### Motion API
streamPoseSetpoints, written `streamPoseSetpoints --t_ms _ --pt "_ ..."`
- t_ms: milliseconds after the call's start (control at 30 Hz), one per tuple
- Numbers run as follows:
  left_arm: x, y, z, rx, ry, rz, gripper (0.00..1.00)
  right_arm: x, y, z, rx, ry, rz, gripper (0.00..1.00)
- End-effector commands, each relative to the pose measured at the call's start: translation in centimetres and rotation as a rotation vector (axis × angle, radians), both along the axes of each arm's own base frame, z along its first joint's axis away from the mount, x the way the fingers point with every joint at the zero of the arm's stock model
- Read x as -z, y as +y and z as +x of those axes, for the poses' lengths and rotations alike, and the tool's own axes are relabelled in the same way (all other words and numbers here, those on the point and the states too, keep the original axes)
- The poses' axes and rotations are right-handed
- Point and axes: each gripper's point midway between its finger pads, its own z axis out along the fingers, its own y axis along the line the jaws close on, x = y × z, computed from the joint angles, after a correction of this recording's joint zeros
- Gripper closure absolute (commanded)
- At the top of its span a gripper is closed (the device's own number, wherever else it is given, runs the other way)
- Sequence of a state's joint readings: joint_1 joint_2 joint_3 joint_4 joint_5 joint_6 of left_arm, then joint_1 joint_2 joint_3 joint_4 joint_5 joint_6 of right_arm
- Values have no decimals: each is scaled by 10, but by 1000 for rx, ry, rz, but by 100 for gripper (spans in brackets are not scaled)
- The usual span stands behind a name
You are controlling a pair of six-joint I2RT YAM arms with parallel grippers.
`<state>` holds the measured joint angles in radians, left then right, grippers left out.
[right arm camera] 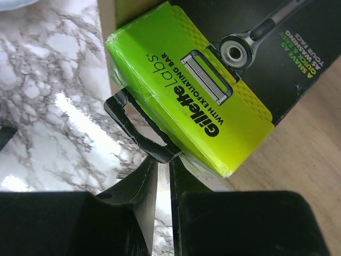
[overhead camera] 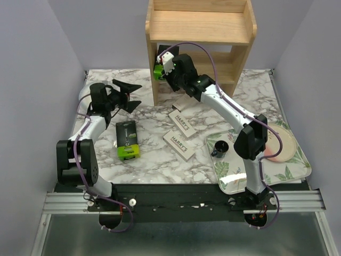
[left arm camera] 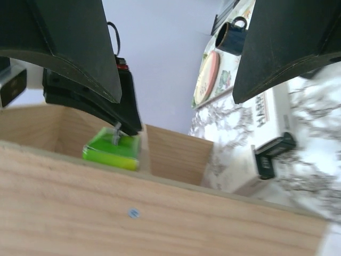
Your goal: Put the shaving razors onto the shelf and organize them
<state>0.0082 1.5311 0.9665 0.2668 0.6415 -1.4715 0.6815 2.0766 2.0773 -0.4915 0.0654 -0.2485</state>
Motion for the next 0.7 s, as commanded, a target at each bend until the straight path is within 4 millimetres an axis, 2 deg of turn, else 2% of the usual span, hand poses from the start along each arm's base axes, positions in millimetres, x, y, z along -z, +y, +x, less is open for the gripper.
streamPoseSetpoints --t_ms 0,200,233,300,333,400,467,500,533,567,600,633,667 --pt "32 25 -17 -35 117 24 5 -12 -11 21 83 -106 -39 78" --pt "34 40 -21 -71 123 54 5 -9 -12 31 101 -136 -64 78" --pt "40 42 -26 -76 164 55 5 -8 -11 31 97 -134 -63 78" --pt "40 51 -28 -84 162 93 5 -8 -10 32 94 -133 -62 78" --pt "50 55 -36 -86 224 103 5 -7 -9 30 86 -127 -60 78" --pt "49 66 -42 -78 212 167 5 -5 -10 25 76 -107 -65 78" --pt "52 85 -53 -82 232 197 6 -19 -11 11 42 -94 -35 75" --pt "51 95 -57 -48 188 275 9 -1 -14 -1 26 -37 -54 73" --pt "68 115 -76 -79 325 270 9 -17 -14 -18 -17 -28 -11 70" --pt "73 125 -83 -94 365 278 9 -13 -15 -29 -35 7 3 62" --pt "79 135 -90 -82 371 319 10 9 -21 -43 -44 79 -11 58" --pt "88 138 -106 -68 449 318 10 12 -10 -66 -120 158 52 55" --pt "94 149 -112 -72 480 341 10 4 -9 -82 -157 184 91 51"
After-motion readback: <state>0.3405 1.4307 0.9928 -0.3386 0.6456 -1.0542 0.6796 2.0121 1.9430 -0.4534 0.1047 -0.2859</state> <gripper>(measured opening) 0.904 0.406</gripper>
